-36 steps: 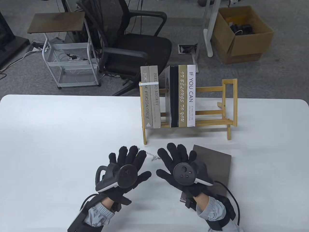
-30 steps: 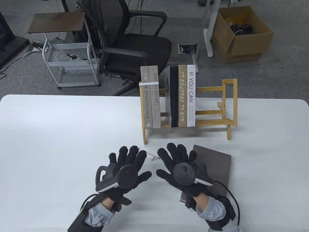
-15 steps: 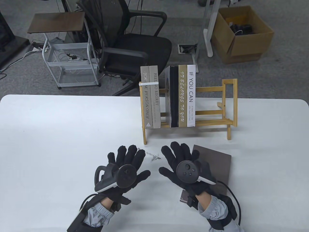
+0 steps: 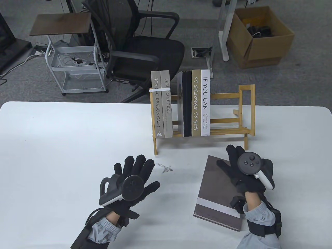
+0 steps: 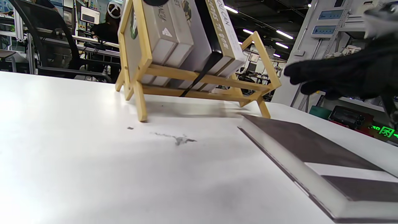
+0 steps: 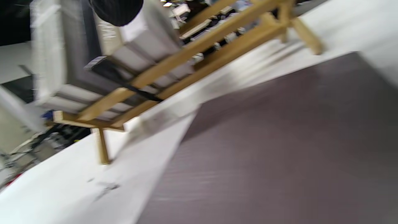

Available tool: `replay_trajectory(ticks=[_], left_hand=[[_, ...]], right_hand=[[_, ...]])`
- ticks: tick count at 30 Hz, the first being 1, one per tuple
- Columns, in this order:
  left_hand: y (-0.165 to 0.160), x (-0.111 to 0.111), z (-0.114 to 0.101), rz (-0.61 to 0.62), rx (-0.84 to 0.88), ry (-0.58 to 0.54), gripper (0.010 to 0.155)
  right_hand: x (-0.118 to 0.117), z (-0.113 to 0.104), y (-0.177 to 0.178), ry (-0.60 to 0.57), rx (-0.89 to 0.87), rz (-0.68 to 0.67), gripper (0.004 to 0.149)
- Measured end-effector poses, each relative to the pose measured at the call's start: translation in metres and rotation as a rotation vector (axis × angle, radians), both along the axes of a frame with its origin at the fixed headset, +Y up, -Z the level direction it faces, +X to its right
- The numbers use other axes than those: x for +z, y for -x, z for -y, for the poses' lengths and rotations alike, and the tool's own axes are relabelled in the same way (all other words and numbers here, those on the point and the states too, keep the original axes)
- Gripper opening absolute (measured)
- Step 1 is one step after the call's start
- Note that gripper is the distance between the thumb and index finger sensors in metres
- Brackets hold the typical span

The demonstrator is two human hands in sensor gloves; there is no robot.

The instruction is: Push a thick book into a tightly packed book rack slot

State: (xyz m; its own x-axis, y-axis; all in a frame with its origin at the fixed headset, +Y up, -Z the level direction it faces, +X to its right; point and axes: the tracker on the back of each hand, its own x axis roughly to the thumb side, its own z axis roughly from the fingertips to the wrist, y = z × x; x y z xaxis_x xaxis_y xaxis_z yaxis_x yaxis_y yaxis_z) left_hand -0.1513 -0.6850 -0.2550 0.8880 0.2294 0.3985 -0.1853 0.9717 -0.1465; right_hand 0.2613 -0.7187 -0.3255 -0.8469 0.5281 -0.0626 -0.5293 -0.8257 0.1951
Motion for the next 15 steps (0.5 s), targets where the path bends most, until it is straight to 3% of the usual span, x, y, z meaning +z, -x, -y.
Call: replay_trajectory(ticks=[8,15], left_hand=[[0.0,0.0,0.0,-0.005,-0.007,0.002,0.079],[0.0,-0.001,0.0,-0.008,-0.013,0.01,0.079]], right_hand=[[-0.017,0.037,-0.054,0.152,-0.015,0.193,0.078],[-0.023,0.063,-0.069,0.229,-0.027,0.245,0.071]])
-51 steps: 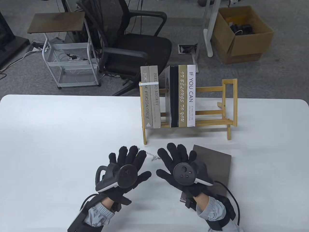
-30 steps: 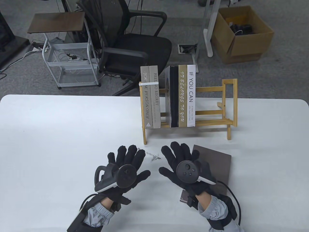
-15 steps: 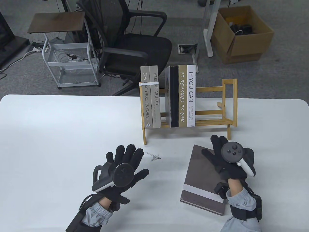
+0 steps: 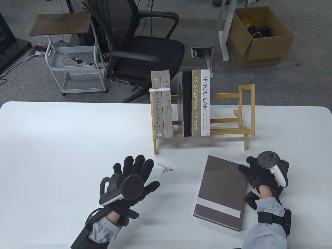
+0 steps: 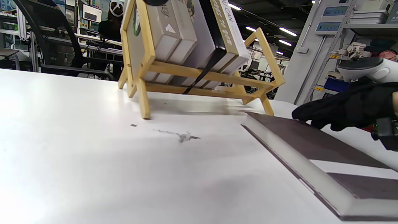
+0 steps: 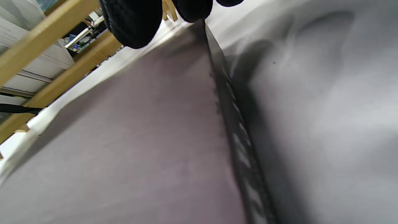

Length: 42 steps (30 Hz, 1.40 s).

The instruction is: Push a thick book into a tightly packed book rack slot

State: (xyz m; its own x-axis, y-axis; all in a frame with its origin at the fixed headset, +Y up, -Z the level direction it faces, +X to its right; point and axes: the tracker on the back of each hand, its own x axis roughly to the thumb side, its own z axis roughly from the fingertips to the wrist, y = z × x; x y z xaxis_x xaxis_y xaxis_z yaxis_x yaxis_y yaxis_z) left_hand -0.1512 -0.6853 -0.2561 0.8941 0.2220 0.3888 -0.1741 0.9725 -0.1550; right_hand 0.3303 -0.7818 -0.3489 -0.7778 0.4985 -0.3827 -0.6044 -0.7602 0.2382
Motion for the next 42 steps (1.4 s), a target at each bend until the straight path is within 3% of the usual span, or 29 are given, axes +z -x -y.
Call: replay_trajectory(ticks=[10,22,42], left_hand=[[0.0,-0.001,0.0,-0.006,-0.003,0.0,0.08],[0.001,-0.002,0.0,-0.02,-0.015,0.002,0.08],[0.002,-0.002,0.0,-0.017,0.003,0.01,0.08]], right_hand=[[-0.005,0.008,-0.007,0.01,-0.098,0.088,0.046],[-0.014,0.006,-0.005,0.047,-0.184,0.099,0.04],[0.004,-0.058,-0.001,-0.044,-0.423,-0.04,0.042]])
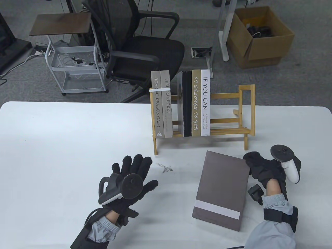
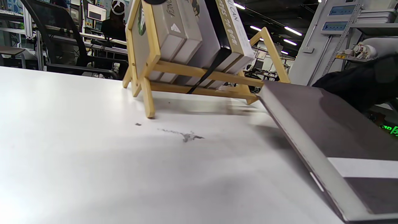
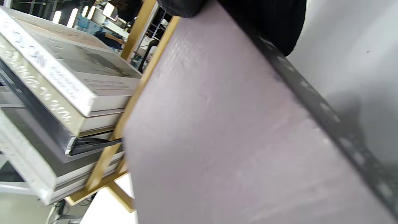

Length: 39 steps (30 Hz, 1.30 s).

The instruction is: Push a thick book into a tightly packed book rack slot

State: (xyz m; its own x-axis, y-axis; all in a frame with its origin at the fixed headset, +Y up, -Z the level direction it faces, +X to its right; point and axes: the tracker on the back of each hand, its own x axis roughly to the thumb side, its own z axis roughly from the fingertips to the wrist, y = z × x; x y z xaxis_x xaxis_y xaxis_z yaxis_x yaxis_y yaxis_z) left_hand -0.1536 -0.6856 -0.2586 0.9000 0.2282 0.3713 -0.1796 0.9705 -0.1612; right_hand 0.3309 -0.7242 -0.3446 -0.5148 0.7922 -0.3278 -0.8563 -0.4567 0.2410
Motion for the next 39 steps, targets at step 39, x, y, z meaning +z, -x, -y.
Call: replay_trajectory(ticks=[39], left_hand=[[-0.001,0.0,0.003,0.021,0.014,0.018,0.08]], right_hand=[[0.04,-0.267,0.223,-1.026,0.765,0.151,0.049]])
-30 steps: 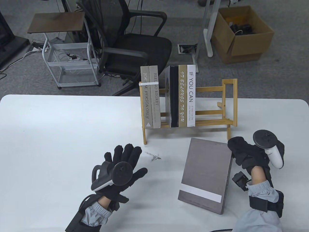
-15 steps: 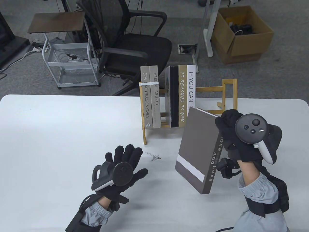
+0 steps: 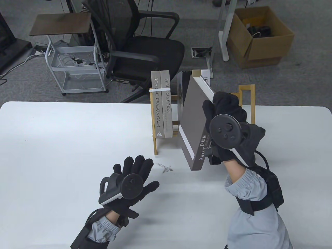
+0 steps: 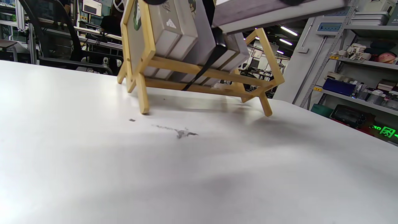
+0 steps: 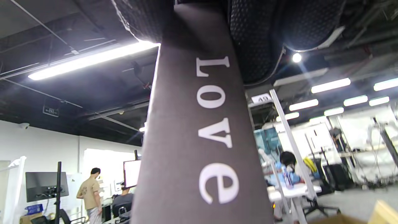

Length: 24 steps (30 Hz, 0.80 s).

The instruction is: Push a thick book into a tightly packed book rack slot

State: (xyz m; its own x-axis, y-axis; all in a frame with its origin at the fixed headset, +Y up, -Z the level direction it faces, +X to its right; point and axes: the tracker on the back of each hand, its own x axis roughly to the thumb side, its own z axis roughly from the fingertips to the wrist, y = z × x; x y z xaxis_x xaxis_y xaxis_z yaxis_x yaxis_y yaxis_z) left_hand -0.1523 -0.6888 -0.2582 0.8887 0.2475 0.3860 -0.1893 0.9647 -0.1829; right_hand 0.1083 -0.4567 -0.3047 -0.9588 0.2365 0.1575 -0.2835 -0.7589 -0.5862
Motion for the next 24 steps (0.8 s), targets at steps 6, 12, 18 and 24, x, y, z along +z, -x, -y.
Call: replay_trajectory(ticks=[6,12,18,24], left_hand=[[-0.001,0.0,0.001,-0.001,-0.006,0.0,0.08],[0.0,-0.001,0.001,-0.007,-0.013,0.001,0.081],[0.0,-0.001,0.001,-0.01,-0.01,-0.002,0.08],[0.0,-0.001,0.001,-0.011,-0.011,-0.001,0.08]], right_hand=[[-0.007,0.0,0.025,-0.045,0.047,0.007,0.049],[-0.016,0.001,0.036,-0.055,0.073,0.019,0.049],[-0.027,0.006,0.042,-0.05,0.085,0.034,0.049],[-0.041,0.016,0.052,-0.041,0.115,0.042,0.049]])
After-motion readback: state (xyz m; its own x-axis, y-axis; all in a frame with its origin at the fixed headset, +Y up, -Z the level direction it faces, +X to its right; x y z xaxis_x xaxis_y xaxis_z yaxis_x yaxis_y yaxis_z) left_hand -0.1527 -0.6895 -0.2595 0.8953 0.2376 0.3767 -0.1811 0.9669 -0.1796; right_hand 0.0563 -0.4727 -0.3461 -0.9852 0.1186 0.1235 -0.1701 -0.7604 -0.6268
